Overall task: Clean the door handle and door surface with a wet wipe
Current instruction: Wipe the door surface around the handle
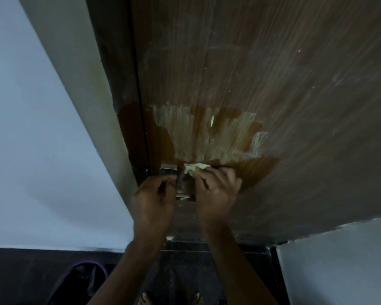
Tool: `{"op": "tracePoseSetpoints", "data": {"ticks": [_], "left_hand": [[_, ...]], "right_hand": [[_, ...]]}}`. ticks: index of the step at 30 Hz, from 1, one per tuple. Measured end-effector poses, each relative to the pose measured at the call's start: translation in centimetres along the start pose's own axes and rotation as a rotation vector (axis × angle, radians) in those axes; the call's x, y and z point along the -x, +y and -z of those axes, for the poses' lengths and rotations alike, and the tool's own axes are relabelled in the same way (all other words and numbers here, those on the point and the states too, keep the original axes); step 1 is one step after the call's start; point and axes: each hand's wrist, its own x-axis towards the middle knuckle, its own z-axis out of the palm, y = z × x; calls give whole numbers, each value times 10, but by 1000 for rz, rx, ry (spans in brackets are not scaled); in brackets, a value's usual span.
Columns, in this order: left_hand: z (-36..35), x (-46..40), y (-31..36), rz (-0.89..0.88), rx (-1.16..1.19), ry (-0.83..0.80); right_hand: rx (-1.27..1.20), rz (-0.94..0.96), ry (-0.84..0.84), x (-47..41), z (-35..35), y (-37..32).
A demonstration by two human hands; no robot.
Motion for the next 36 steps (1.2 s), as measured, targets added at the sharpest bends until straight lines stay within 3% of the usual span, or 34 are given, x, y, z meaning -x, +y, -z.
{"op": "tracePoseSetpoints", "data": {"ticks": [4,11,18,25,31,36], "left_hand": [[6,-5,-10,21,49,-2],[8,-9,-12,-31,38,-40],[4,-9,-4,-72,22,-73],[0,-15,7,-135,136,-127],[-17,-18,24,-192,112,-100],[-8,-18,13,-152,185,-92]], "right_hand": [[-4,-5,-45,2,-4,-20],[63,-378,-114,13,7,7],[-30,-100,-107,-3,3,-28],[-76,-474,205,-32,54,25],[9,-99,-32,-9,24,-9],[-67,-322,216,-25,41,20]]}}
